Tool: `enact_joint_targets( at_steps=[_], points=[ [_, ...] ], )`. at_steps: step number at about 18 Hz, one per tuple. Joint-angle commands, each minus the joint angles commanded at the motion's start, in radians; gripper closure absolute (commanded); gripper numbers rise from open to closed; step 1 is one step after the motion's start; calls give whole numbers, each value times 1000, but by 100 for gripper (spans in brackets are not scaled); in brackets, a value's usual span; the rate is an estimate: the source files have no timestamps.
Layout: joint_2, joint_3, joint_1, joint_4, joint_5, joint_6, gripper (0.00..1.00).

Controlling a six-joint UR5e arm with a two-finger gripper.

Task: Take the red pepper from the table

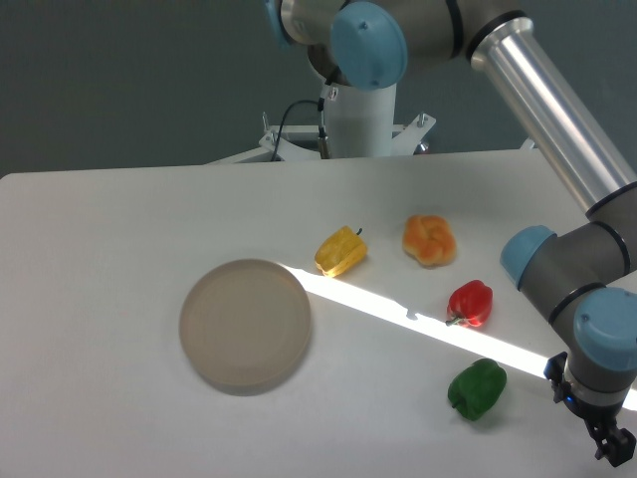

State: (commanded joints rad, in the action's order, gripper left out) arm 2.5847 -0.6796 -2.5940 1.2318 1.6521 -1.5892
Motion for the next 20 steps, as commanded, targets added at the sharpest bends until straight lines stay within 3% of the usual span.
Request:
enact_joint_targets(
  at_steps=[9, 20],
  points=[
    [-31, -23, 6, 3, -12, 5, 0],
    [-187, -218, -43, 14, -9, 11, 0]
  ],
)
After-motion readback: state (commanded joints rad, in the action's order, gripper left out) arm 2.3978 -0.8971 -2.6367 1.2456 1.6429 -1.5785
